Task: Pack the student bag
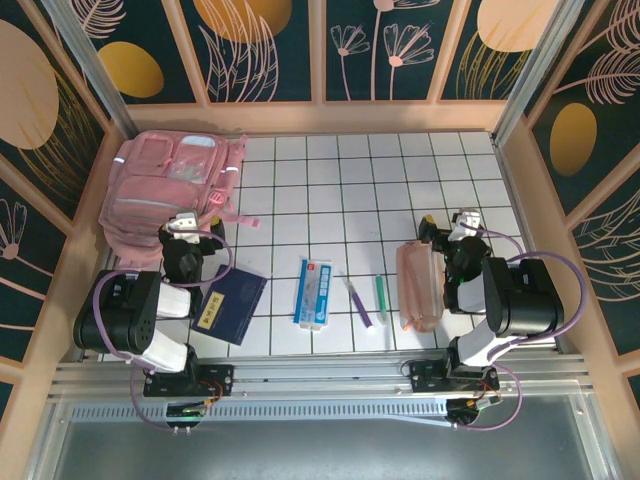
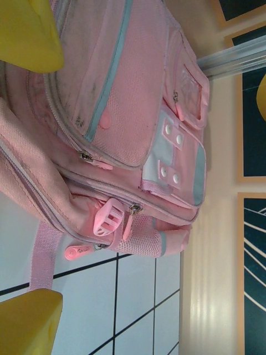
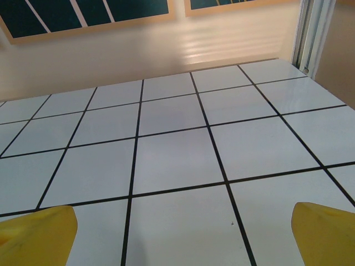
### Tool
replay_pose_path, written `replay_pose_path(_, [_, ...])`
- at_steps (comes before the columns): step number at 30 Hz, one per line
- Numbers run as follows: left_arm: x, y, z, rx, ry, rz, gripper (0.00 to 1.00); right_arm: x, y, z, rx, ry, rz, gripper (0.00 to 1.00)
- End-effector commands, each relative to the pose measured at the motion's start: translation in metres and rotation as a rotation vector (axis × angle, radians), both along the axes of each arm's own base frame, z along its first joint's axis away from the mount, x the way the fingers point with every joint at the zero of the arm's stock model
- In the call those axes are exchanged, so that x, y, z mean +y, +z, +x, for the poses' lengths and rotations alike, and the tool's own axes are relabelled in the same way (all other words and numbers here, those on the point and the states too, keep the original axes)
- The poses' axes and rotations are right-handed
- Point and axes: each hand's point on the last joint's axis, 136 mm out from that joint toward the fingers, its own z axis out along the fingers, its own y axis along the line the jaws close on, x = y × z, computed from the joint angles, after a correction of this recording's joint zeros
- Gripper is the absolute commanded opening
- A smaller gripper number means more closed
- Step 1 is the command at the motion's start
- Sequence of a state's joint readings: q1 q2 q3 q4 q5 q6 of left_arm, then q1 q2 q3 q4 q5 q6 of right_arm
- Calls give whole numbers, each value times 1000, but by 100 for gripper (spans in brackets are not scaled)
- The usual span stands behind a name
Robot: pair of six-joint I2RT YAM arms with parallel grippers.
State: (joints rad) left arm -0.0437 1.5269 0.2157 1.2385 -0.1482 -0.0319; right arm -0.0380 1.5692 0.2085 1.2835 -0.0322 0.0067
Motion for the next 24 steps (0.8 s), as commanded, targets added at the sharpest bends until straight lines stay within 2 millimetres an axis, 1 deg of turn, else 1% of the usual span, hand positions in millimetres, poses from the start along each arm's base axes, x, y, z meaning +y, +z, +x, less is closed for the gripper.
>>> replay_pose_path(1, [6,20,4,-75,25,-22,99,0,16,5,-58,3,6,99])
replay_pose_path(4, [6,20,4,-75,25,-22,99,1,16,5,-58,5,6,99])
replay_pose_path(5, [5,26,3,-96,21,-22,99,1,19,4,-69,6,7,99])
replay_pose_path(7, [-3,42,3,-85,-17,-15,99,4,30,1,-84,22,-6,99])
replay_pose_path(8, [0,47,6,-27,11,-49,99,10,39,0,-88,46,-18,99])
replay_pose_path(9, [10,56,7,15,78,-87,99,13,47,1,-82,52,-25,99])
replay_pose_path(10, [20,61,5,46,148,-125,99,14,53,1,-70,48,-21,99])
replay_pose_path(11, [30,66,0,74,221,-174,99,20,59,0,-60,65,-7,99])
replay_pose_path(12, [35,71,-4,99,270,-232,99,31,65,-1,-63,103,-1,99])
replay_pose_path(13, [33,71,-5,141,273,-260,99,45,68,-3,-62,144,-2,99])
replay_pose_path(15, [10,72,1,255,154,-284,99,90,73,-10,-47,279,-88,99])
replay_pose_path(16, [6,68,1,310,145,-300,99,114,74,-14,-33,345,-144,99])
replay_pose_path(17, [6,62,3,378,163,-310,99,134,74,-19,-21,399,-200,99])
replay_pose_path(18, [10,55,4,440,192,-312,99,157,73,-26,-12,458,-248,99])
replay_pose_path(19, [16,49,4,486,225,-313,99,176,73,-33,-11,506,-278,99])
replay_pose_path(20, [22,44,6,521,268,-303,99,196,74,-42,-16,560,-301,99])
replay_pose_path(21, [23,40,9,558,268,-272,99,217,73,-54,-15,625,-332,99])
replay_pose_path(24, [19,29,27,638,212,-193,99,252,68,-74,5,676,-387,99])
